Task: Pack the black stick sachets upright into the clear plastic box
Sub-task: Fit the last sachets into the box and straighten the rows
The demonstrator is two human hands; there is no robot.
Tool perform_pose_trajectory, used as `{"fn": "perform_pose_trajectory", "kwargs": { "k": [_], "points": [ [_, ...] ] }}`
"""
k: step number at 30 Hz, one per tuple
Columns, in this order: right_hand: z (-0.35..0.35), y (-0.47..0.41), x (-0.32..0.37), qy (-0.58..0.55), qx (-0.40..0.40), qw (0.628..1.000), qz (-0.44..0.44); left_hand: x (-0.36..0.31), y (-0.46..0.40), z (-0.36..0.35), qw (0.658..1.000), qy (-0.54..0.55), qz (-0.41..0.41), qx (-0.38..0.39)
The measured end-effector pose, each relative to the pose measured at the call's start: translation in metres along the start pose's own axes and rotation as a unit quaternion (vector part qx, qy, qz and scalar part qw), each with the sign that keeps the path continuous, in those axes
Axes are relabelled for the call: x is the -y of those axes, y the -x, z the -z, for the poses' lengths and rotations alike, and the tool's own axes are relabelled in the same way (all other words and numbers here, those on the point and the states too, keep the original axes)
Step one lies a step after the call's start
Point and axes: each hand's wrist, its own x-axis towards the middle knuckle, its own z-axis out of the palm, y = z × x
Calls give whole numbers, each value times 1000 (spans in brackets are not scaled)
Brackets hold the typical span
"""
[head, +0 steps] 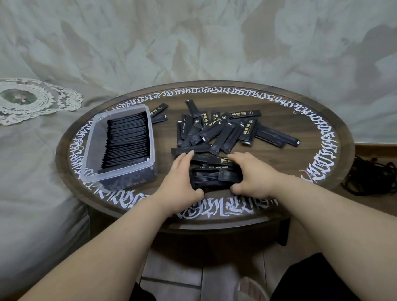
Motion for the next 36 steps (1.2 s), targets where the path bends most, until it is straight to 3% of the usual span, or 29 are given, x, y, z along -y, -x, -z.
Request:
{"fn": "perform_pose_trajectory", "kwargs": {
  "k": [12, 21, 26, 33, 36],
  "points": [
    [-9, -12, 22, -11, 5, 999, 48, -3, -3, -1, 999, -24, -38, -2],
    [26, 9, -4, 91, 32, 992, -83, 11, 5, 12, 996, -84, 2, -30],
    [25, 9, 6, 91, 31, 995, -18, 8, 7, 10, 996, -73, 3, -58],
    [24, 7, 20, 109, -88, 989, 40, 8, 8, 12, 995, -57, -4, -83],
    [13, -2, 29, 153, -55, 986, 40, 6, 11, 16, 988, -112, -34, -98]
  ]
}}
